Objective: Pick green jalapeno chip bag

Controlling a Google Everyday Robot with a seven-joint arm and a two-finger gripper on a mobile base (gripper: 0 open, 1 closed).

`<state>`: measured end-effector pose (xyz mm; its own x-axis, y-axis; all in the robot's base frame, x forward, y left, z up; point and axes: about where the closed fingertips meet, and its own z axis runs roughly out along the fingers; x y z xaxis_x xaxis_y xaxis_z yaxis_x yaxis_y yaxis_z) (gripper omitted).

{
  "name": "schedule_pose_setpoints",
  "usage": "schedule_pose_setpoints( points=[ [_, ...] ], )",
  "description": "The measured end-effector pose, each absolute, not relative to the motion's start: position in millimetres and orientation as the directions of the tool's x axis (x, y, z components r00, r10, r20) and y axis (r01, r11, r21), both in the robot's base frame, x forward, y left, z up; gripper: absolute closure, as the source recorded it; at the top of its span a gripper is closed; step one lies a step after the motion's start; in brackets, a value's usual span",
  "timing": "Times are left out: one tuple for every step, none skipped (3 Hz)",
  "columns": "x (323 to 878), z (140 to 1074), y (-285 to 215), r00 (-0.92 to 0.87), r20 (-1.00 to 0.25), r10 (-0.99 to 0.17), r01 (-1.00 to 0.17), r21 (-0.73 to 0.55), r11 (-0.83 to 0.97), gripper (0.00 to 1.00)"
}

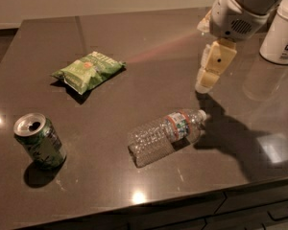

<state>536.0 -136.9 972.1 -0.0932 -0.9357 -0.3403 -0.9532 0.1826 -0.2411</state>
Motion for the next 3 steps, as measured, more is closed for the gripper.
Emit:
schedule_pose_setpoints(
  points=[
    [573.4,967.3,-106.1,-0.063,-0.369,-0.927,-0.959,-0.236,0.159,0.00],
    [600.8,958.4,-70.6,-0.022,-0.365,-0.931,-0.957,-0.261,0.125,0.00],
    [621.7,944.3,-32.6,0.034,-0.350,-0.936,-0.952,-0.296,0.076,0.00]
  ],
)
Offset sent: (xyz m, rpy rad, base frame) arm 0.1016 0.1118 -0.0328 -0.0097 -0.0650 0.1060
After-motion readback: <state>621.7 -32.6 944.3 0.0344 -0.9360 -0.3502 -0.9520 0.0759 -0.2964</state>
